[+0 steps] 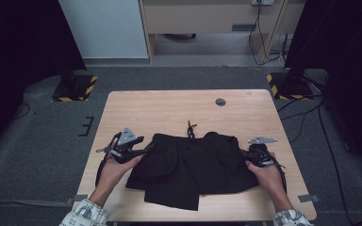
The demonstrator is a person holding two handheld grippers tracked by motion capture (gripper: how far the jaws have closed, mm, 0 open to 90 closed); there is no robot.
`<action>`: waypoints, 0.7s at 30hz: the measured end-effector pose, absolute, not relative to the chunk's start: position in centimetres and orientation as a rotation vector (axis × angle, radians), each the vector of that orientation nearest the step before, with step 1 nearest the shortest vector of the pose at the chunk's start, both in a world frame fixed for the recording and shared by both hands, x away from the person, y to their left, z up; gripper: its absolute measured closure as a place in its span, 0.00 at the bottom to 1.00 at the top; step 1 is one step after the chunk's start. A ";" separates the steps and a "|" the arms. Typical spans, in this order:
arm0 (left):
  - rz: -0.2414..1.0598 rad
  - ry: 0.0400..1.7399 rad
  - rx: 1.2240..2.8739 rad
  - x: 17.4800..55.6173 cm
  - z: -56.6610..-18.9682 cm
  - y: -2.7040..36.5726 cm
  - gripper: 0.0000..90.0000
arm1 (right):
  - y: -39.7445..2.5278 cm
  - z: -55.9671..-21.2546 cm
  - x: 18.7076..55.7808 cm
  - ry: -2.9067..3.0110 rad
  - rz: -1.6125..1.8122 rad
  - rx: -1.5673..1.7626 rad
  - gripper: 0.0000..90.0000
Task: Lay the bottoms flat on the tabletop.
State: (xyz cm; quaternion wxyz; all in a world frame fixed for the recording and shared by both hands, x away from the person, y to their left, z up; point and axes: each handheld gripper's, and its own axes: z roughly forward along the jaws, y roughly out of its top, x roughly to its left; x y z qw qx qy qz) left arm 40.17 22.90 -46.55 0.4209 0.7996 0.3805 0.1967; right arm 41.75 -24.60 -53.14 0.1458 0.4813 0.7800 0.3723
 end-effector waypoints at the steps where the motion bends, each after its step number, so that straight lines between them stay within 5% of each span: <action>1: 0.490 0.976 2.016 40.7 -47.1 23.0 0.47 | -24.6 -53.1 41.7 2.246 1.073 1.388 0.98; 11: 0.464 1.071 2.163 43.1 -51.3 22.0 0.47 | -24.6 -53.2 41.9 2.240 1.084 1.399 0.98; 15: 0.420 1.085 2.181 43.1 -51.9 22.0 0.65 | -24.6 -53.2 41.9 2.242 1.081 1.394 0.99; 19: 0.407 1.062 2.210 43.0 -51.9 21.6 0.93 | -24.6 -52.9 41.8 2.241 1.082 1.375 0.99; 21: 0.428 1.052 2.194 42.8 -51.3 21.6 0.98 | -24.6 -52.6 41.8 2.230 1.095 1.365 0.99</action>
